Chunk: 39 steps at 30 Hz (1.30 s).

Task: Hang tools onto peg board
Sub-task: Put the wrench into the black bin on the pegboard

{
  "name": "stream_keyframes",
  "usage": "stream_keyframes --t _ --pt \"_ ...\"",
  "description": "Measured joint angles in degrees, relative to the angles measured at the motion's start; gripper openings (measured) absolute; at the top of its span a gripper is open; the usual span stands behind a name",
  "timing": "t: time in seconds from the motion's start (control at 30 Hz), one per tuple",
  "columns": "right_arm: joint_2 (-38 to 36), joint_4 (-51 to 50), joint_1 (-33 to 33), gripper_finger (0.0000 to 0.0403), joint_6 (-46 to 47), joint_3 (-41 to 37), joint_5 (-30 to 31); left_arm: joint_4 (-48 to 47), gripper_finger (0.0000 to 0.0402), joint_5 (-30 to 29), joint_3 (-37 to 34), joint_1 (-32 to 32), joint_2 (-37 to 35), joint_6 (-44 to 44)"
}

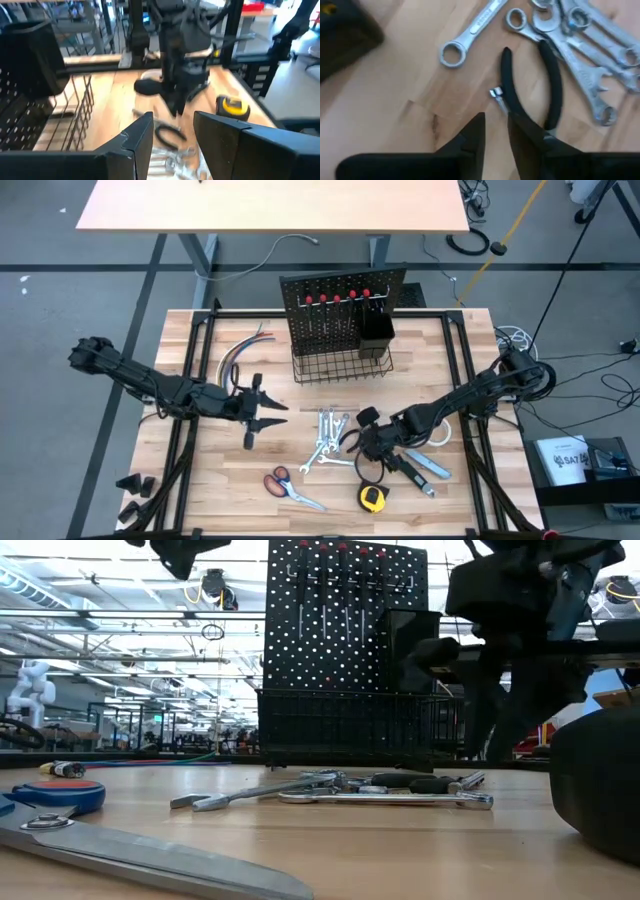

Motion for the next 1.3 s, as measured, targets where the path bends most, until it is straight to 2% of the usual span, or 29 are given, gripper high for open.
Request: stream_keyframes --t 0.17,0.33,0.43,0.57,0.7,0.83,1.0,1.17,1.3 --pt "-0.3 -3.0 -0.1 0.0104 -0.3 0.0 3.4 4.5 0.0148 0.1 0.0 1.6 7.1 -0.1" --pt "-0.8 -4.6 0.2 0.0109 -0.4 0.7 3.5 5.7 0.0148 0.0 0.0 0.7 17.7 -5.8" --pt "-0.9 -7.0 0.3 0.0109 -1.9 3.4 4.5 11.7 0.0148 -2.5 0.0 -1.4 23.6 -4.8" --pt "-0.9 -8.0 0.3 0.0109 -1.8 7.1 4.6 20.2 0.0148 -3.1 0.0 -1.8 28.3 -2.8" --pt "-0.9 -4.8 0.3 0.0109 4.3 8.8 4.5 19.4 0.0148 0.6 0.0 -1.3 30.9 -6.2" --pt "-0.9 -0.6 0.3 0.0109 14.3 8.9 4.5 19.4 0.0148 7.9 0.0 -0.1 33.9 -11.6" --pt "-0.9 -1.3 0.2 0.0109 22.7 8.9 7.3 19.4 0.0148 9.2 0.0 0.7 38.0 -12.9" --pt "-0.9 -1.1 0.2 0.0109 25.4 8.9 8.9 19.6 0.0148 13.3 2.3 2.8 41.5 -19.8" --pt "-0.9 -1.3 -0.1 0.0109 25.3 8.9 8.9 20.0 0.0148 16.2 4.9 3.0 43.5 -18.5"
